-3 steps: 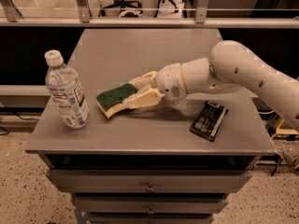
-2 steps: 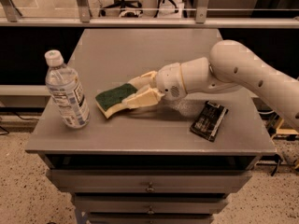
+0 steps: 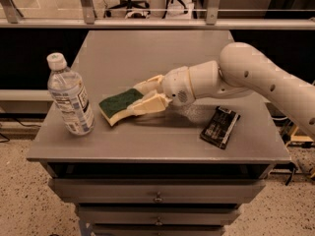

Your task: Move sponge near blue plastic bottle

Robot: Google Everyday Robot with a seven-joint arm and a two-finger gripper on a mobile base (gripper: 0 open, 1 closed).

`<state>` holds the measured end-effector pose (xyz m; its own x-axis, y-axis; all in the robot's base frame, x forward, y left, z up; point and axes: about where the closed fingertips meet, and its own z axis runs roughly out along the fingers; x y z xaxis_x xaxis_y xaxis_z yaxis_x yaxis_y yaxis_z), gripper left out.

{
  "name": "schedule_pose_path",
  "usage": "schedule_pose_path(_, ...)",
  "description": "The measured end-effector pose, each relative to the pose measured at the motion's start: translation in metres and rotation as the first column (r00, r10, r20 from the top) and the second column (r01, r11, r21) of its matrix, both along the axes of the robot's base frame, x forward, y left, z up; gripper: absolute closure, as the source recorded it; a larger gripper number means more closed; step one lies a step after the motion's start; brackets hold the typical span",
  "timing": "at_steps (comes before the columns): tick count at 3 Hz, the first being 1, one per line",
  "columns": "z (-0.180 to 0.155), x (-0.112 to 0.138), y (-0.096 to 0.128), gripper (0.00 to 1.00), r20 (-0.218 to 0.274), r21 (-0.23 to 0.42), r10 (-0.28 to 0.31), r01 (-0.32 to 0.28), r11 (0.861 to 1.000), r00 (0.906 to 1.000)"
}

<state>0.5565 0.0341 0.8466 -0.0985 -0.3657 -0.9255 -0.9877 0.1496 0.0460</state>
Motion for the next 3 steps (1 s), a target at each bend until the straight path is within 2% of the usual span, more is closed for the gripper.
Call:
schedule_pose_path(1, 0.0, -0.001, 0.002, 0.0, 0.0, 0.0, 0.004, -0.004, 1.0, 1.0)
schedule_pose_path(2, 0.003, 0.0, 0.003, 0.0, -0.012, 0.02, 0.018, -0.017, 1.0, 0.9998)
schedule_pose_path(3, 0.029, 0.013, -0.003, 0.0, 0.0, 0.048, 0.033, -0.033, 0.998, 0.9995)
